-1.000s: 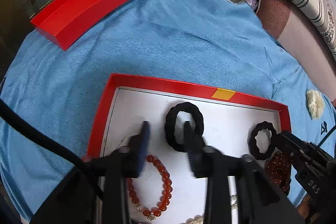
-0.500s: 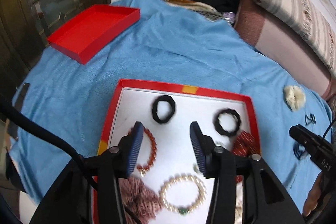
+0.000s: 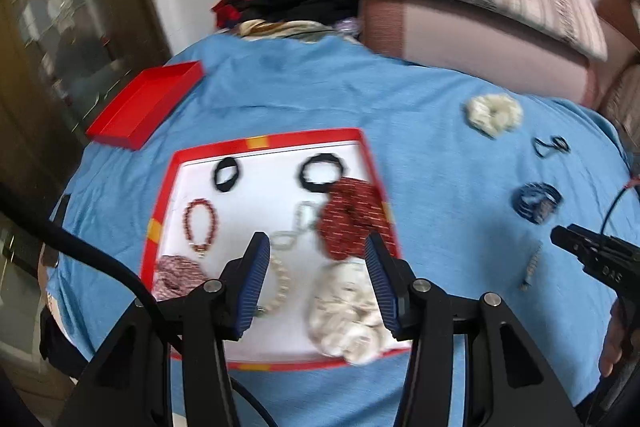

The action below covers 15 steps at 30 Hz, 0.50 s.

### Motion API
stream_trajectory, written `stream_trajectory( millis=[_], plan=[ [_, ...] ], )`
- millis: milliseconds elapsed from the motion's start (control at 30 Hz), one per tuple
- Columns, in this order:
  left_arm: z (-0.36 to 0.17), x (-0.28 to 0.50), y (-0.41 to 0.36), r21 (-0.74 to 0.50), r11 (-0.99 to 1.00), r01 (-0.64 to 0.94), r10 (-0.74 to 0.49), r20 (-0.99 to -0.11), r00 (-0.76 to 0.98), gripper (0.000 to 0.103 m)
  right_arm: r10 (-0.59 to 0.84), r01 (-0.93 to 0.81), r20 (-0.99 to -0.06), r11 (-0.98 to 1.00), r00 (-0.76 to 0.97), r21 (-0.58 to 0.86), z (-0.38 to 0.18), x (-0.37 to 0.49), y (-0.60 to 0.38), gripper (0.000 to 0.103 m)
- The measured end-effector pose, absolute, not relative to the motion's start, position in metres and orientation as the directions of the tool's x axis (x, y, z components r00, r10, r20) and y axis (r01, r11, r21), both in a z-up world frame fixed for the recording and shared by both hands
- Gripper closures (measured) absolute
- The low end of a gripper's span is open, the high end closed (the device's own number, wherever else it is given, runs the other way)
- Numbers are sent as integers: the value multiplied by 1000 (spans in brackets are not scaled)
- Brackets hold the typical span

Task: Organize jewelry
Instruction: 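Move both tools from the box back over the blue striped watch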

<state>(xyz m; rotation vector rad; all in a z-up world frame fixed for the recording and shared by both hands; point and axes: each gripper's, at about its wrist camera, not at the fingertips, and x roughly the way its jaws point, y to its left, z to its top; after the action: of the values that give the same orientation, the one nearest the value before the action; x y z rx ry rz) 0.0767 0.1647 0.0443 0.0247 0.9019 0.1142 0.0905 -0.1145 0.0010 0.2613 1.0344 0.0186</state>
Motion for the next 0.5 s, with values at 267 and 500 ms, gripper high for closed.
stream_trajectory(
  millis=[267, 500],
  plan=[
    [43, 81, 107, 83, 997, 2, 65, -788, 612, 55, 91, 197, -847, 955, 524, 224, -3, 68, -171, 57],
    [26, 101, 68, 94, 994, 58, 43, -816, 576, 55, 68, 256, -852, 939, 519, 231, -14, 63, -212, 57]
  ],
)
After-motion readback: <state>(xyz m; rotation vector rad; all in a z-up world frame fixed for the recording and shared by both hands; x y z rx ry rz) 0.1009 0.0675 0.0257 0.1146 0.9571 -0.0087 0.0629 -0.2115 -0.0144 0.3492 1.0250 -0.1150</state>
